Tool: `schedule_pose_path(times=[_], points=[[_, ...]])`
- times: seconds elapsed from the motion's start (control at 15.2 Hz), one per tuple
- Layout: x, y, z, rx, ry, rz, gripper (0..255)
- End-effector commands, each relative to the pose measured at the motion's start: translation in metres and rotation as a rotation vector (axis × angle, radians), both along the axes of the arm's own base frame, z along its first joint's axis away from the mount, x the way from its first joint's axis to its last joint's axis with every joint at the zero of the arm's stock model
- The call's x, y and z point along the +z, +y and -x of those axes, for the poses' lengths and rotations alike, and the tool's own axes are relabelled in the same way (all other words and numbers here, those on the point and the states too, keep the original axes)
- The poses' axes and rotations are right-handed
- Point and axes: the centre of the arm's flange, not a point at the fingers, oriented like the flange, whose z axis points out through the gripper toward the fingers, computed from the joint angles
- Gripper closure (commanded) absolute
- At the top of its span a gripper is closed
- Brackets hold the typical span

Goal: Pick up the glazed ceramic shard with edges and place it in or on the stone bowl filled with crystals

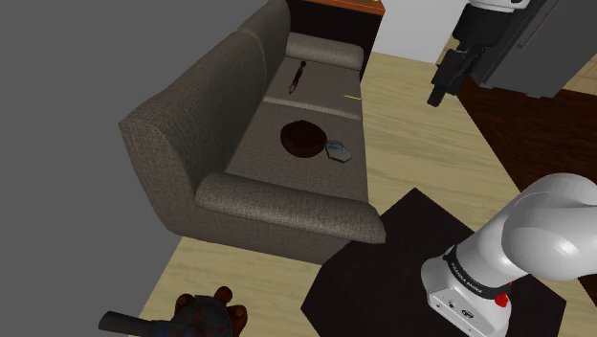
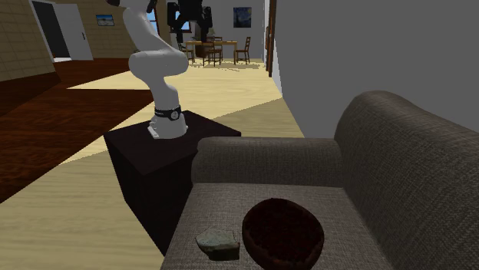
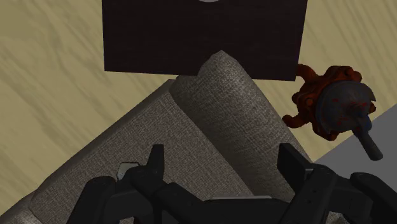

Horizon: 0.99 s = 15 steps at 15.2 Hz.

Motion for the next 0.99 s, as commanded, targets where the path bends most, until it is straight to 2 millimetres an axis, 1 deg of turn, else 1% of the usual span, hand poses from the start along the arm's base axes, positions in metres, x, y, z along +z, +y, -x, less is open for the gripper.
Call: schedule_pose_path(times=[0.0, 0.92], points=[[0.000, 0.000, 0.000, 0.000, 0.000, 0.000, 0], [-0.151, -0.069, -0.076, 0.052, -0.023, 0.003, 0]])
